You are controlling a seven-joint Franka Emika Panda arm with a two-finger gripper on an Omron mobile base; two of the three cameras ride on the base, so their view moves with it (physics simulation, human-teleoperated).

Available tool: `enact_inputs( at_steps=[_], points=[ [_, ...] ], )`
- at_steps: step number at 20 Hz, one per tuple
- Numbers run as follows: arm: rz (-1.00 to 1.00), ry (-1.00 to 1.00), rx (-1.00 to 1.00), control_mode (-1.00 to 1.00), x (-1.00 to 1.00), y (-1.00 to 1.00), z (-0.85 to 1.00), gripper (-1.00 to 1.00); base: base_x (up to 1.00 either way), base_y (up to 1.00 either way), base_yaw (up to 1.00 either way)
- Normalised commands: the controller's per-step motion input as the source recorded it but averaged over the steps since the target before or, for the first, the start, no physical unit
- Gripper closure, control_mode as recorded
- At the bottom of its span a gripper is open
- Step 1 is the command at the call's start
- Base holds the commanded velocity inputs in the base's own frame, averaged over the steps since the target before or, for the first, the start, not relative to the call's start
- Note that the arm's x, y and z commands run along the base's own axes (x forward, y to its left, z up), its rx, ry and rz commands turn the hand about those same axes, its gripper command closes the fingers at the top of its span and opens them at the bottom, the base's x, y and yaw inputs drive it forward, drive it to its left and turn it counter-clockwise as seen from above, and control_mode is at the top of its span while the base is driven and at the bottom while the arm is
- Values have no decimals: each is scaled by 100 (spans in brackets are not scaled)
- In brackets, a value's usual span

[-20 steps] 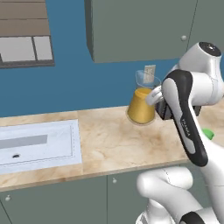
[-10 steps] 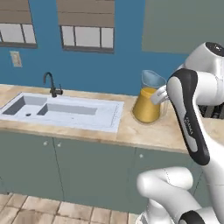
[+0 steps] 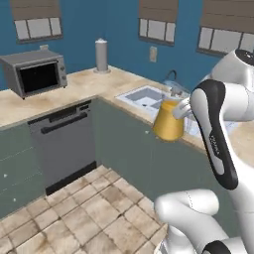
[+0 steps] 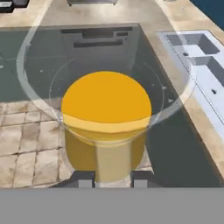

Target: Place the pitcher and cup on the dining counter for serving.

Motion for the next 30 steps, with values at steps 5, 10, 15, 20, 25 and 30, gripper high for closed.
enact_inputs(
  at_steps=[5, 10, 15, 20, 25, 30],
  points=[
    [0, 0, 0, 100, 0, 0, 0, 100, -10, 11, 100],
    [0, 0, 0, 100, 0, 0, 0, 100, -7, 7, 100],
    [0, 0, 0, 100, 0, 0, 0, 100, -1, 6, 100],
    [0, 0, 0, 100, 0, 0, 0, 100, 0, 8, 100],
    [0, 0, 0, 100, 0, 0, 0, 100, 1, 9, 99],
    [0, 0, 0, 100, 0, 0, 0, 100, 24, 4, 93]
  ],
)
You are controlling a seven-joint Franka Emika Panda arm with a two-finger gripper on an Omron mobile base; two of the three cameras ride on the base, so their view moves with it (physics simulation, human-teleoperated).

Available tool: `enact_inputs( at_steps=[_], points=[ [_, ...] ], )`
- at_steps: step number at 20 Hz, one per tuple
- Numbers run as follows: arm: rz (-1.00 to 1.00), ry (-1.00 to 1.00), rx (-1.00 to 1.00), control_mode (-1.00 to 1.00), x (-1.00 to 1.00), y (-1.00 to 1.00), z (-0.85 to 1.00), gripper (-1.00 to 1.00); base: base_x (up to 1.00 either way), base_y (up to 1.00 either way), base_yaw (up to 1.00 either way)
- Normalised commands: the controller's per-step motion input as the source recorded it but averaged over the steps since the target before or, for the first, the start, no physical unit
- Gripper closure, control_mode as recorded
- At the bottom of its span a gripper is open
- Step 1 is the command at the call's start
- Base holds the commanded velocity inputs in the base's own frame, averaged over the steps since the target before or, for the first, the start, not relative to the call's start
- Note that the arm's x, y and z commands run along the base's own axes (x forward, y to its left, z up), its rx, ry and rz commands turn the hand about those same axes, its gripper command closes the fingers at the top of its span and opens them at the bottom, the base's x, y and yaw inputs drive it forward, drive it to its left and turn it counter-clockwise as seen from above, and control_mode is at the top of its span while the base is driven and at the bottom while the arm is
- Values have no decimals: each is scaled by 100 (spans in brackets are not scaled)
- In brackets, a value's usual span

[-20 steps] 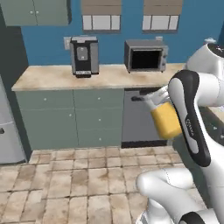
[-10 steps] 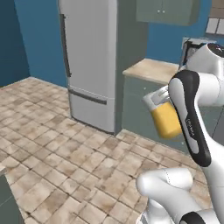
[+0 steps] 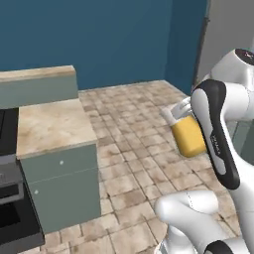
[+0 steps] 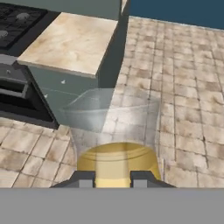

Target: Place the pitcher and cup on the dining counter for serving.

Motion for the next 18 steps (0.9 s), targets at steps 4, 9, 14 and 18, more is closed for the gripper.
enact_inputs(
  at_steps=[4, 9, 14, 18],
  points=[
    [0, 0, 0, 100, 0, 0, 0, 100, 85, 0, 72],
    [0, 0, 0, 100, 0, 0, 0, 100, 100, -66, 54],
    [0, 0, 0, 100, 0, 0, 0, 100, 100, -97, 36],
    [0, 0, 0, 100, 0, 0, 0, 100, 100, -100, 28]
  ],
)
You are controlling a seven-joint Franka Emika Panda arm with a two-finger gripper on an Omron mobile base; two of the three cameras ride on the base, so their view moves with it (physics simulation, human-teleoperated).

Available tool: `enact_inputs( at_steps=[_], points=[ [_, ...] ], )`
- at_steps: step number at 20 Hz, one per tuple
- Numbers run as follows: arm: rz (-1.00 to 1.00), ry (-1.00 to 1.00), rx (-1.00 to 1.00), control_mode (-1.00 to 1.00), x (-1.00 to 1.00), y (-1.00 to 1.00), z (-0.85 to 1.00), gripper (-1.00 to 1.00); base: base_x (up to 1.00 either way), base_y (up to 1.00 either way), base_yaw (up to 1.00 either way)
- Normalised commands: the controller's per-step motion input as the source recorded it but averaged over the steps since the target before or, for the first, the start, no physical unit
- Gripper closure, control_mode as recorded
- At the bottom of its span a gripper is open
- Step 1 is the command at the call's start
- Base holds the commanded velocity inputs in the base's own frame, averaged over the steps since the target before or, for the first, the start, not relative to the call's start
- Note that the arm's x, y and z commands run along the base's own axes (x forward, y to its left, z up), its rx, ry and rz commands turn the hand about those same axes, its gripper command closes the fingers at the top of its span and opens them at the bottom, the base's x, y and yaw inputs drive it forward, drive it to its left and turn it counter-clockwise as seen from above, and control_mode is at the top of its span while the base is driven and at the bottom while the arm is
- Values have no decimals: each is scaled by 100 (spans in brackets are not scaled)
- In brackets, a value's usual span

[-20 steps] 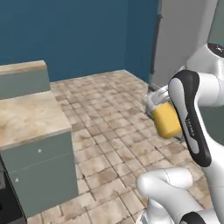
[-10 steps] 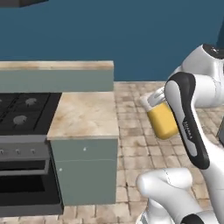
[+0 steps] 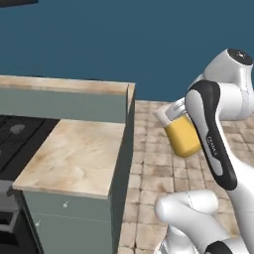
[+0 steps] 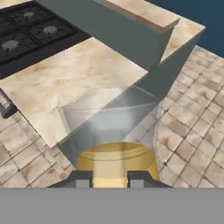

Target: Place the pitcher and cup on the dining counter for serving.

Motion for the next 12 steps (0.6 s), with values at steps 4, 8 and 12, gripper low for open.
enact_inputs(
  at_steps=[4, 8, 12],
  points=[
    [0, 0, 0, 100, 0, 0, 0, 100, 100, -100, 25],
    [0, 0, 0, 100, 0, 0, 0, 100, 100, -100, 23],
    [0, 0, 0, 100, 0, 0, 0, 100, 100, -100, 24]
  ],
)
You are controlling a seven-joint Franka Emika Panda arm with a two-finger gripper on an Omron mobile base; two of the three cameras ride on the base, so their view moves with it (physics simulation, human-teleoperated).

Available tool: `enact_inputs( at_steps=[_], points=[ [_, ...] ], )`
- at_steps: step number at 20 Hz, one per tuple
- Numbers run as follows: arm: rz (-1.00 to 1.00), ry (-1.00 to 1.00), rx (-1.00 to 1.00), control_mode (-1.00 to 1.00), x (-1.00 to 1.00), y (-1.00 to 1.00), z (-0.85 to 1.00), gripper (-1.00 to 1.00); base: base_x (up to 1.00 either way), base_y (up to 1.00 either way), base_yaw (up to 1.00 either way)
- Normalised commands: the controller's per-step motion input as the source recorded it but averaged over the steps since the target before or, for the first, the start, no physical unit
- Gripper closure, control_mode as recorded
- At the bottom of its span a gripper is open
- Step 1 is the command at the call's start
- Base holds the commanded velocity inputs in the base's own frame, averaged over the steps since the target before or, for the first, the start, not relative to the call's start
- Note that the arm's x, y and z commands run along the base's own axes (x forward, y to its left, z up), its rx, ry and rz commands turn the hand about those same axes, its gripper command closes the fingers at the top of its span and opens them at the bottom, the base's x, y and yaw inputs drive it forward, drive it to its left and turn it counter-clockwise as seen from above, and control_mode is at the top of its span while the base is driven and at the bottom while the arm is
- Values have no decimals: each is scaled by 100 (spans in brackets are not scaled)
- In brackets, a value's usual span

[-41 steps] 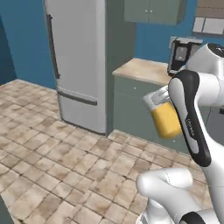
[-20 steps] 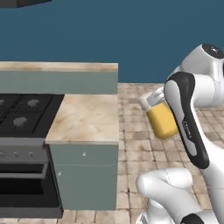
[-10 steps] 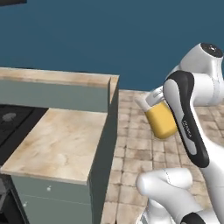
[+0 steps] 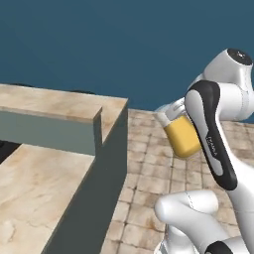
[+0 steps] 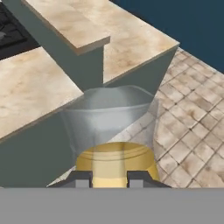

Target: Place the pitcher and cup on the dining counter for serving.

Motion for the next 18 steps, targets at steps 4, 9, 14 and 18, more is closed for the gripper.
enact_inputs(
  at_steps=[4, 9, 14, 18],
  points=[
    [0, 0, 0, 100, 0, 0, 0, 100, 100, -100, 24],
    [0, 0, 0, 100, 0, 0, 0, 100, 100, -99, 32],
    [0, 0, 0, 100, 0, 0, 0, 100, 99, -84, 49],
    [0, 0, 0, 100, 0, 0, 0, 100, 97, -83, 51]
  ],
)
